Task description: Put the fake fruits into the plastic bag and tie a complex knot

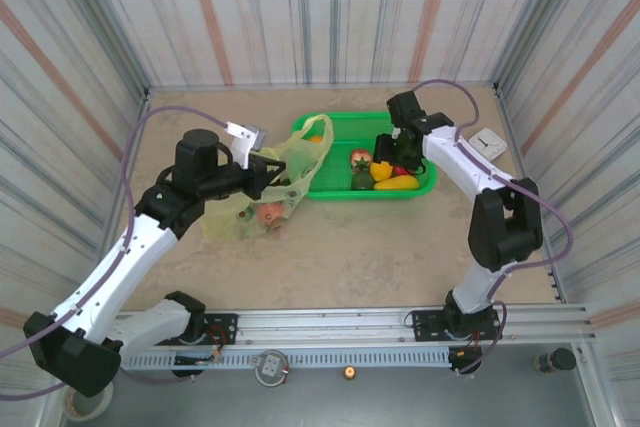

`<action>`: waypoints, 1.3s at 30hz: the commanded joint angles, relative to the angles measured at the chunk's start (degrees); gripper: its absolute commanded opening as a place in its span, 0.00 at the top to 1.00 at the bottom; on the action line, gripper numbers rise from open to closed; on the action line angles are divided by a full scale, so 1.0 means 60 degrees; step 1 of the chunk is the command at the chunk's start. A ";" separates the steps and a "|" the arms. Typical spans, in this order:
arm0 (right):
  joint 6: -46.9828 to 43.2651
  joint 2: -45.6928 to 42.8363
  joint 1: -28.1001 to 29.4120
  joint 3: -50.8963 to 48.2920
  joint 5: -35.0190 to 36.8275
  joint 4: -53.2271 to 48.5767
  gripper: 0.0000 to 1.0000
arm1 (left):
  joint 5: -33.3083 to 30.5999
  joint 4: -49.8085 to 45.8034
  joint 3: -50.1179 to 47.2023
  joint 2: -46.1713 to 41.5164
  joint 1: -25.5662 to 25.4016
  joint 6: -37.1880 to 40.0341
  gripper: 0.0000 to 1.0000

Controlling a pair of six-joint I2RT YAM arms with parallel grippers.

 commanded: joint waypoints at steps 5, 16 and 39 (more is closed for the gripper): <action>0.1350 0.1528 0.0073 0.1283 0.1101 -0.0895 0.31 | 0.0170 0.0419 -0.0205 -0.0479 0.0088 0.0038 1.00; 0.1446 0.2852 0.0148 0.1639 0.1074 -0.0386 0.34 | 0.0276 0.0527 -0.0265 -0.0392 0.0110 -0.0114 1.00; 0.0645 -0.1513 -0.0039 -0.0209 -0.0293 0.1252 0.44 | 0.0414 0.0640 -0.0324 -0.0338 0.0343 -0.0178 1.00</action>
